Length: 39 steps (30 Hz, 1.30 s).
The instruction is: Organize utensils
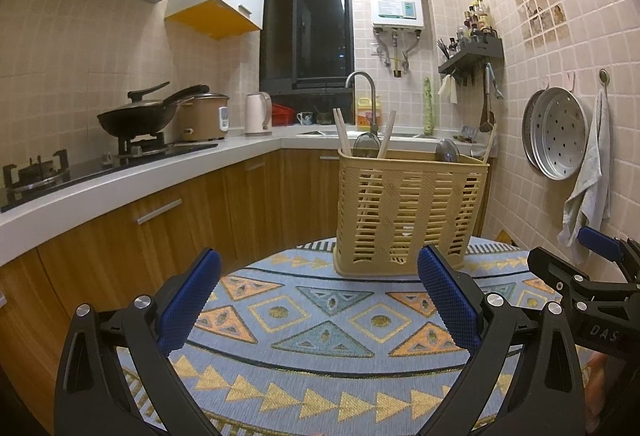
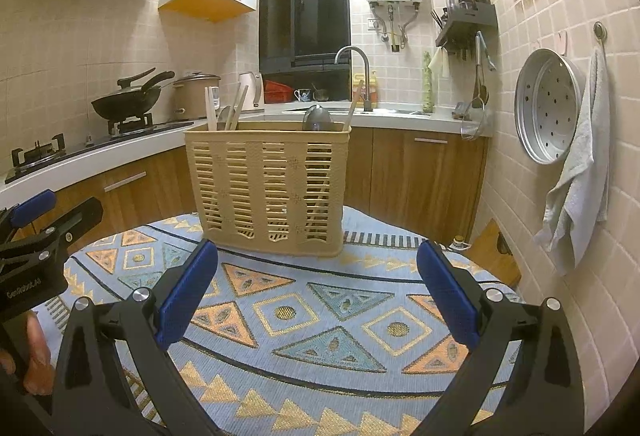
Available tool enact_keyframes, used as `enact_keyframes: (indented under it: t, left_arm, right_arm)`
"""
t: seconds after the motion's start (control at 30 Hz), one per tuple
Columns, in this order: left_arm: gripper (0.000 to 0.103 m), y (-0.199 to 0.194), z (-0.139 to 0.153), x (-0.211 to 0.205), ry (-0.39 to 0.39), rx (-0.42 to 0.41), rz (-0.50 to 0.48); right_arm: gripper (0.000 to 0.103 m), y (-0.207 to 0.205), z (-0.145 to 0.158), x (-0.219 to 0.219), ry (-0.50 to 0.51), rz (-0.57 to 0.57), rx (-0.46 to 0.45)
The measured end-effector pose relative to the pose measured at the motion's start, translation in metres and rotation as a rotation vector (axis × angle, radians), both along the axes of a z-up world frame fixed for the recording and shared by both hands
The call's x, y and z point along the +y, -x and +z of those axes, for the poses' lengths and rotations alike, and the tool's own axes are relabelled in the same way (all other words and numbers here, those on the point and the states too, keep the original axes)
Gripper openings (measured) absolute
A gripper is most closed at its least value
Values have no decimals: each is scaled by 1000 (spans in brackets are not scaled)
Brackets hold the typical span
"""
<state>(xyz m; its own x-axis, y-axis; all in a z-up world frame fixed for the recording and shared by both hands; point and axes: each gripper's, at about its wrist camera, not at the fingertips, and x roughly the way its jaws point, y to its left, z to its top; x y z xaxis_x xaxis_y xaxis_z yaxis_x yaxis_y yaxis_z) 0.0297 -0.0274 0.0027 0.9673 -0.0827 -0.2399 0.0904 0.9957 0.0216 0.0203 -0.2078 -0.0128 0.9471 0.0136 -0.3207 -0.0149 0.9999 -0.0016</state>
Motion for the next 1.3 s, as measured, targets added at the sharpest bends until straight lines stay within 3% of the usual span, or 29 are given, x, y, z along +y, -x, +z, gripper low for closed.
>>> enact_keyframes:
  t: [1.3]
  left_arm:
    - [95,-1,1,4,-5,11,-1]
  right_arm:
    - [95,-5,-3,2,-19,3,30]
